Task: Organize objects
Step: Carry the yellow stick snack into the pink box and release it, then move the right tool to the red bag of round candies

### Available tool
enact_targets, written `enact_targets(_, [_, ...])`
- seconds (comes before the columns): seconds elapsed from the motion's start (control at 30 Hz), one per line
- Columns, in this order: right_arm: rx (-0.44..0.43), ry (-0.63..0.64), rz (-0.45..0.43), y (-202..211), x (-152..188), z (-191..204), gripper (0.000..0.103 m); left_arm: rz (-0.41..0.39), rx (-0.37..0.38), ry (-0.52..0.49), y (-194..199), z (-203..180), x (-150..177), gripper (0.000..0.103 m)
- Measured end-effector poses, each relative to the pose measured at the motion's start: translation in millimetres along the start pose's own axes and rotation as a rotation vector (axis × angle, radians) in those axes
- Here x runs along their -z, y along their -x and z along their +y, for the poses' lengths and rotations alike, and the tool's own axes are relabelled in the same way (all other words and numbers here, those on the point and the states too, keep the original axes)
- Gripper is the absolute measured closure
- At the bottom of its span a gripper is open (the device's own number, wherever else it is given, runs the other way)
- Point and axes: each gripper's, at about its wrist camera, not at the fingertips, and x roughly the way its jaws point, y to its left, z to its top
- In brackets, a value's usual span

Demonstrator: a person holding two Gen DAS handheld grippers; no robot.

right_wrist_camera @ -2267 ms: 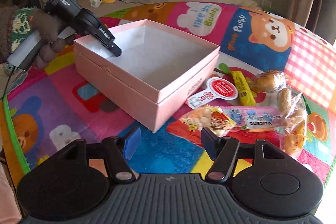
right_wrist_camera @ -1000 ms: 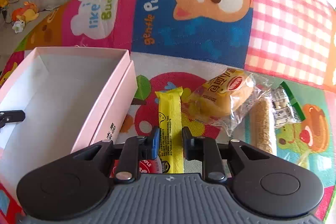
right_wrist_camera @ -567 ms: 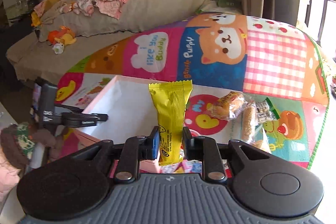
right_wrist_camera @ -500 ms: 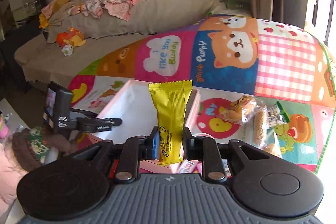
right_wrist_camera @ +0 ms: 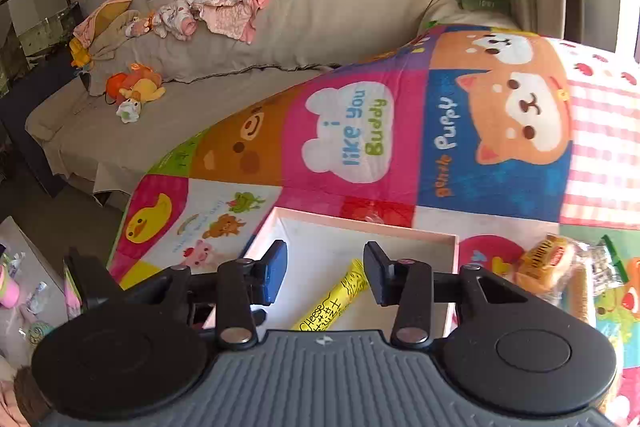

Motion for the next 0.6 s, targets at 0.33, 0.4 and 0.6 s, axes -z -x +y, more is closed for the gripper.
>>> enact_targets(0.33, [0.195, 0.035, -0.027, 59.0, 113.3, -63.3, 0.030, -0.009, -0.001, 0.029, 0.4, 1.1, 1.3, 0.086])
enact_targets(0.4, [0.175, 0.013, 0.002, 57.7, 139.5, -65.1, 0.030, -0.008, -0.001, 0.031, 0.8, 0.9, 1.2, 0.086])
enact_targets(0.6, [0.134, -0.004, 0.061, 34.1, 185.6, -47.8, 0.020, -0.002, -0.010, 0.036, 1.2, -0.3, 1.1, 0.086])
